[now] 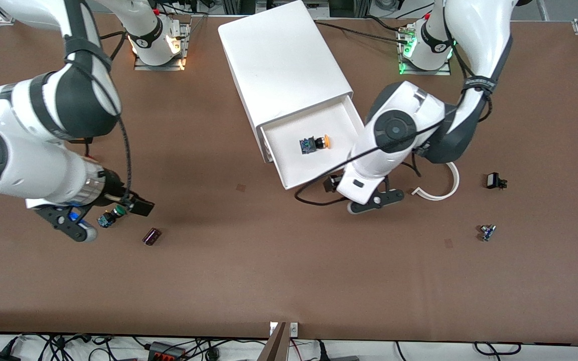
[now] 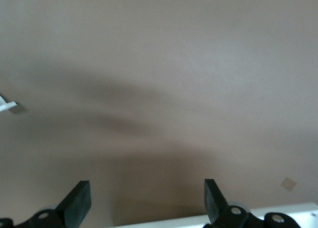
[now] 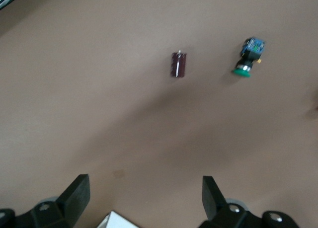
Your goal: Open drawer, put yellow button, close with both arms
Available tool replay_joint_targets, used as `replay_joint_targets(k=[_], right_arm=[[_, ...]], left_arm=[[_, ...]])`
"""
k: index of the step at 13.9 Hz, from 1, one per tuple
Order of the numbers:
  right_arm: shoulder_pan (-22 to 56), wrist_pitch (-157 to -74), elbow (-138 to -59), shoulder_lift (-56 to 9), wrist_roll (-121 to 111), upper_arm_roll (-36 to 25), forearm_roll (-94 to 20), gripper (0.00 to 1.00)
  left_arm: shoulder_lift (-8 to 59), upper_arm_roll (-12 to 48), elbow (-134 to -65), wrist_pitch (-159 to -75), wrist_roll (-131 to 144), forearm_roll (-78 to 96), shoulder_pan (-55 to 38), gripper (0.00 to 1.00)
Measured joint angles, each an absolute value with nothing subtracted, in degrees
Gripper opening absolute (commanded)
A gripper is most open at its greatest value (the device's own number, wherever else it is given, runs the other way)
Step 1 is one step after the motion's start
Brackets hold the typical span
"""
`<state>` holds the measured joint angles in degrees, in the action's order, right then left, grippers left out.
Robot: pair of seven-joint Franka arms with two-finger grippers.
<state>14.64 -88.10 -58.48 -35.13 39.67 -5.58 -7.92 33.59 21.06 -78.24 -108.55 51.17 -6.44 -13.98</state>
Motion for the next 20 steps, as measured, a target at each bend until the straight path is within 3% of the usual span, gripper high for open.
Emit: replay_joint_targets(k=[9,13,20], right_arm=[[5.24,-84.83,-59.02,-29.80,18.90,-5.63,-7.87,1.00],[-0.69,-85.90,-65.58,-23.00,3.10,-5.64,-5.44,1.00],[-1.86,-86.87,-74.04,-13.24,1.25,-1.05,2.14,1.00]], left_arm=[[37.72,21.81,-78.37,-109.20,53.72,-7.82,-14.34,1.00],[37.72,24.04,-78.83,-108.92,60.72,-6.65,-14.46,1.00],[35.71,31.62,-83.86,-105.29,68.68,-6.65,-14.59,1.00]])
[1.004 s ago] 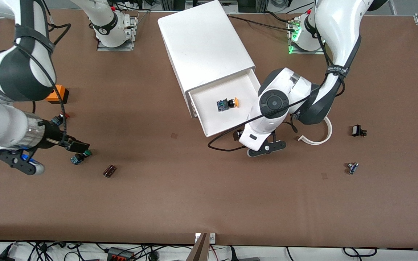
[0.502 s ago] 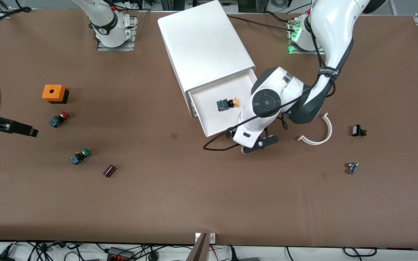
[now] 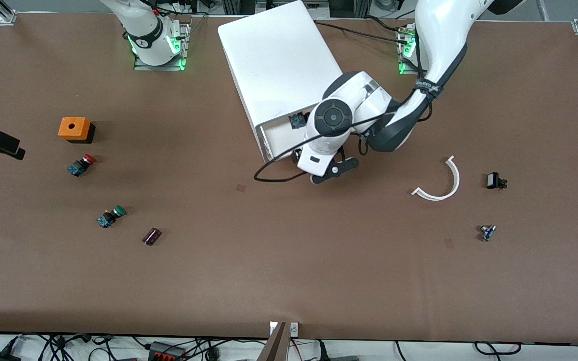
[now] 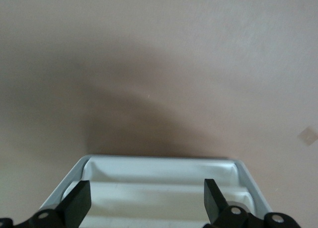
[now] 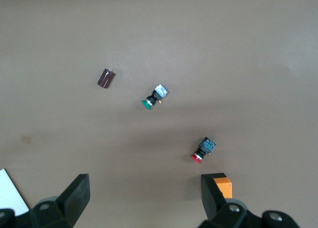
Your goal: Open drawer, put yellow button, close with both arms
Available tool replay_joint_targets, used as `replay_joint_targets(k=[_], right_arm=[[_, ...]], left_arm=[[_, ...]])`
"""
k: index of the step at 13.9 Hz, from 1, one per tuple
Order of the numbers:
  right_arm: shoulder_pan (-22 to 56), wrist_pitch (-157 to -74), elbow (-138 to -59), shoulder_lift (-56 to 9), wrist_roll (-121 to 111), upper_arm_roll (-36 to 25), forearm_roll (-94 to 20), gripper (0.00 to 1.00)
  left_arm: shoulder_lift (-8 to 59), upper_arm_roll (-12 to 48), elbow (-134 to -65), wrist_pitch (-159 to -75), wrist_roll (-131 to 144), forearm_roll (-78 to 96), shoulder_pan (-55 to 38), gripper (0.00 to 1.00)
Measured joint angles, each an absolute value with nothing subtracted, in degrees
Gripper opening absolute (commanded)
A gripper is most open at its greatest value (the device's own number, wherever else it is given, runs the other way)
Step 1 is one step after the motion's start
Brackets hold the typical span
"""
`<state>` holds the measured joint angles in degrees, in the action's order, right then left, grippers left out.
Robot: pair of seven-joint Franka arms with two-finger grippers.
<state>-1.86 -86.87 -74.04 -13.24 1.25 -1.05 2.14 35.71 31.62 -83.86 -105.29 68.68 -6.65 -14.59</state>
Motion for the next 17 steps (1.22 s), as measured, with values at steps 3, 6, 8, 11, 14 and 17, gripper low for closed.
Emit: replay_joint_targets(k=[3,6,8,11,14,17], right_arm=[[-2.11,-88.15,-78.68,-11.30,1.25,-1.03,2.21,1.00],[-2.17,-93.35,-86.83,-6.96,1.23,-1.00,2.28,1.00],[-2.17,-95.03,-90.99,-3.93,1.22,-0.88,2.37,1.00],[-2.17,-95.24,-92.90,-1.71,1.15,-0.73,2.39,1.00],[-2.17,-95.20,-92.95,-1.49,1.08,-0.72,2.39,1.00],[-2.17,-95.07,-92.97,-1.49,1.08,-0.73,2.39,1.00]], left_arm=[[35.36,33.83,-84.31,-103.20,69.24,-6.65,-14.64,1.00],[35.35,35.10,-85.21,-102.46,69.40,-3.82,-14.67,1.00],[35.35,35.36,-85.61,-101.63,69.40,-2.01,-14.64,1.00],[35.34,35.50,-85.61,-100.92,69.39,-1.19,-14.62,1.00],[35.14,35.51,-85.57,-100.91,69.11,-1.21,-13.83,1.00],[34.36,35.41,-84.00,-96.94,62.38,-7.18,-11.06,1.00]])
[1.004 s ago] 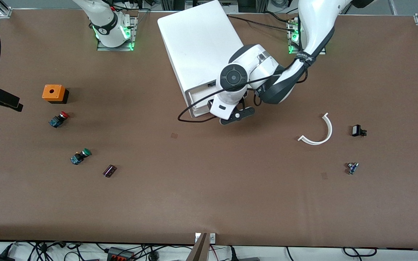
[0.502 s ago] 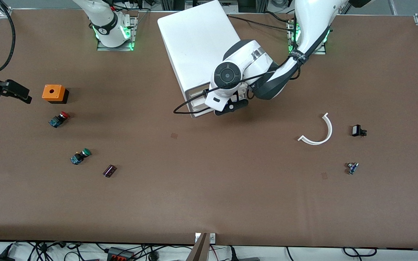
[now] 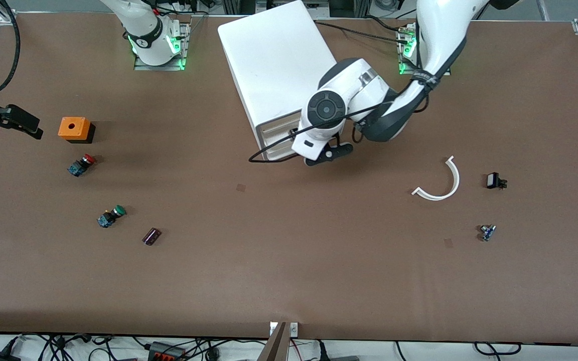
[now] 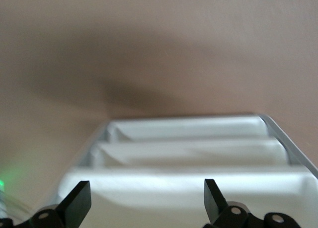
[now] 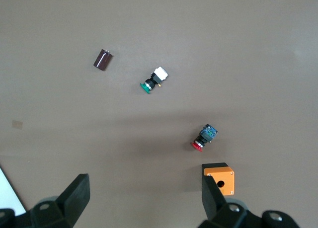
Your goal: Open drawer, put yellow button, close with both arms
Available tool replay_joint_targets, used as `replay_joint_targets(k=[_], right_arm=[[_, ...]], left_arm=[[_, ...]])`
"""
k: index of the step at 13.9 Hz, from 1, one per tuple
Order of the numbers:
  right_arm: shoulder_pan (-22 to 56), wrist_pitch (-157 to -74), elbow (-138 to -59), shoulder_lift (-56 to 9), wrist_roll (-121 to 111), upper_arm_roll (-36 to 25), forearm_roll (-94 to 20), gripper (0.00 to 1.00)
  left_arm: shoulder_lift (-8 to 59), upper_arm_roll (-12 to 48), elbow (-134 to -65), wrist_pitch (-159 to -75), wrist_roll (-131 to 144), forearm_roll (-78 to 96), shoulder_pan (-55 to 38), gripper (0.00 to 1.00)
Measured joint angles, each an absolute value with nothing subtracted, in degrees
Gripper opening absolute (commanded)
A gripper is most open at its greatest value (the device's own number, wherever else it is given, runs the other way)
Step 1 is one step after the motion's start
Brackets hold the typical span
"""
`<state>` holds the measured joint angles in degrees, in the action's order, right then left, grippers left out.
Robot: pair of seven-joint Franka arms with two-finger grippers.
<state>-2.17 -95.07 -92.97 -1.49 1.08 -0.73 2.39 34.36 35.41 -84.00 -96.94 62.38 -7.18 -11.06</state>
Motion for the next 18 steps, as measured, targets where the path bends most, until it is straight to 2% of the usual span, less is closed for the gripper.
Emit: replay_joint_targets(k=[7,12,14,15,18], right_arm=[[-2.17,-93.82,-93.17,-1.00,1.08,-0.61,2.39,1.00],[-2.16,-93.78,-93.74,-0.69,1.08,-0.45,2.38,1.00],[-2.16,-93.79,-94.57,-0.21,1.08,-0.41,2.29,1.00],[-2.16,-93.79,-94.83,-0.05,1.08,-0.41,2.12,1.00],[-2.16,-94.34,-95.76,0.10,1.08,-0.40,1.98,1.00]], left_arm=[[33.58,35.28,-75.75,-82.57,26.50,-27.95,-0.92,1.00],[33.21,35.32,-70.09,-70.69,14.41,-30.22,4.13,1.00],[31.88,34.58,-68.78,-68.55,11.92,-27.97,6.02,1.00],[30.17,32.44,-68.63,-68.11,11.62,-24.76,6.16,1.00],[22.73,20.42,-71.04,-68.46,4.83,-13.89,4.49,1.00]])
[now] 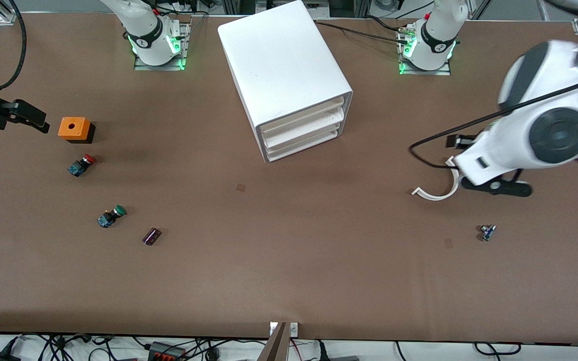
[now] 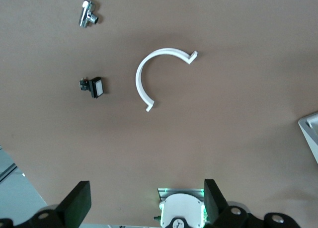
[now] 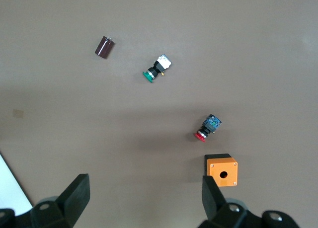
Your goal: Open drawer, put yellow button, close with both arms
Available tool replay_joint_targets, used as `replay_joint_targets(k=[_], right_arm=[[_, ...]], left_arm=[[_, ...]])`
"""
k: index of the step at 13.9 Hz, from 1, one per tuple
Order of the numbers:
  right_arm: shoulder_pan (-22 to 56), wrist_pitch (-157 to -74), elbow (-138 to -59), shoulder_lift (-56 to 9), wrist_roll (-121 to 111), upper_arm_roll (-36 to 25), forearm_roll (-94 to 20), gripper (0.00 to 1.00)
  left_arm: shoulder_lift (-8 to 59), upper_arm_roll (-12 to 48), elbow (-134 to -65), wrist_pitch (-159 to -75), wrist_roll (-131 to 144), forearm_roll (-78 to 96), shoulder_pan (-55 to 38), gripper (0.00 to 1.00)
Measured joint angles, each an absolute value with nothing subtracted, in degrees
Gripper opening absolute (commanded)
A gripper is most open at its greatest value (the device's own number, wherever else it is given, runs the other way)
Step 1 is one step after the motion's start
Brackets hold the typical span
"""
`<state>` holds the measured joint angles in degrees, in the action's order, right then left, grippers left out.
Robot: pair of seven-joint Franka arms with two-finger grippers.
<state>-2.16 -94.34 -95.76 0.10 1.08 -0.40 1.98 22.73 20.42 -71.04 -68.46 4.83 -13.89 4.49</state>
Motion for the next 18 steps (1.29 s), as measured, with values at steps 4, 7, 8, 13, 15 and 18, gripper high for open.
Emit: replay_joint_targets(k=[4,7,8,13,15,18], right_arm=[[-2.16,-95.05,-96.83,0.13,1.07,-0.39,1.98,1.00],[-2.16,-95.11,-96.82,0.35,1.07,-0.38,1.98,1.00],[-2.16,-95.11,-96.81,0.40,1.07,-0.38,1.98,1.00],[-2.16,-95.12,-96.81,0.40,1.07,-0.38,1.98,1.00],[-2.16,-95.12,-96.81,0.40,1.07,-0.38,1.98,1.00],[-2.16,-94.90,-96.81,0.40,1.07,-0.39,1.98,1.00]], left_arm=[[9.16,12.04,-85.95,-82.99,-3.26,-6.15,3.76,1.00],[1.20,8.76,-94.48,-90.05,-5.02,0.20,3.72,1.00],[-0.12,8.14,-95.50,-90.66,-5.07,1.32,3.72,1.00],[-1.12,7.32,-96.30,-91.18,-5.07,1.80,3.70,1.00],[-1.10,7.37,-96.29,-91.31,-5.07,1.80,3.56,1.00],[-1.10,7.38,-96.29,-91.53,-5.07,1.81,3.48,1.00]])
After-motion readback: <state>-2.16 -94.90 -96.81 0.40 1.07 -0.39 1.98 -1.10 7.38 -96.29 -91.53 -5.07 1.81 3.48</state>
